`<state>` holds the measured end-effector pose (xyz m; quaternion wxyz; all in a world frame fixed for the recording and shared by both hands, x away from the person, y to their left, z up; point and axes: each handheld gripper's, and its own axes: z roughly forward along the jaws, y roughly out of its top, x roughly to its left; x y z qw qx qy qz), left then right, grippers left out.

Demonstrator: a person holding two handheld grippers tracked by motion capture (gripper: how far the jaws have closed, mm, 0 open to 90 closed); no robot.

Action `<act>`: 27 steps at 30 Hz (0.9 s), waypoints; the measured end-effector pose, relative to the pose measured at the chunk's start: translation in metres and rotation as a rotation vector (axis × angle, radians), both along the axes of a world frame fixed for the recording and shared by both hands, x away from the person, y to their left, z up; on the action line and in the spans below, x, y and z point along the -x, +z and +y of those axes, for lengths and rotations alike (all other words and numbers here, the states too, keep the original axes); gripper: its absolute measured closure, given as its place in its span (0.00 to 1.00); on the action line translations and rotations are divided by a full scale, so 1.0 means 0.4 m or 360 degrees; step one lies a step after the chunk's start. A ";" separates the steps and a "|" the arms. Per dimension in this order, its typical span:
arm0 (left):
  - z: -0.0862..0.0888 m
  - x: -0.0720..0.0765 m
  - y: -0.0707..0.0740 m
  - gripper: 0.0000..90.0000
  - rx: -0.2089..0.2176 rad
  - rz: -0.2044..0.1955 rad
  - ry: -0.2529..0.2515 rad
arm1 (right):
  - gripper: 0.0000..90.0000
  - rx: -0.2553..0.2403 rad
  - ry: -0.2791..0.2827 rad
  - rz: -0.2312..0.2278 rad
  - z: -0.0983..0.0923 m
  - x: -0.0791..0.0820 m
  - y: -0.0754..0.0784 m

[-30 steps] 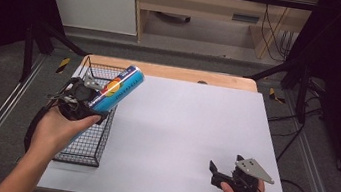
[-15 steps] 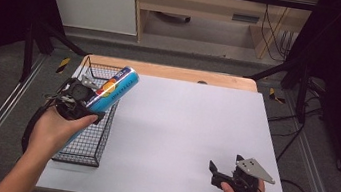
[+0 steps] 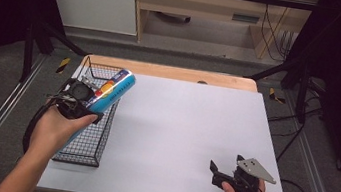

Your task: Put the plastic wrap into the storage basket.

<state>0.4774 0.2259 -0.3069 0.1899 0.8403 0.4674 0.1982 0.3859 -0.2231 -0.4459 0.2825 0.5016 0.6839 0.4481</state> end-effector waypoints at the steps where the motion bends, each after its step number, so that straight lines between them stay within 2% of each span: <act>1: 0.002 -0.002 -0.003 0.36 0.0001 0.0007 0.0010 | 0.07 -0.0002 0.0001 0.0001 0.000 0.000 0.000; 14: 0.027 -0.021 -0.034 0.36 -0.0006 0.0063 0.0090 | 0.07 -0.0005 0.0008 0.0005 0.001 0.000 -0.001; 18: 0.033 -0.026 -0.045 0.36 0.0010 0.0082 0.0102 | 0.07 -0.0004 0.0013 0.0004 0.002 -0.001 -0.001; 21: 0.035 -0.029 -0.050 0.36 -0.0010 0.0093 0.0108 | 0.07 -0.0007 0.0014 0.0004 0.002 0.000 0.001; 27: 0.046 -0.036 -0.057 0.36 -0.0007 0.0102 0.0134 | 0.07 -0.0015 0.0009 0.0002 -0.002 0.001 0.001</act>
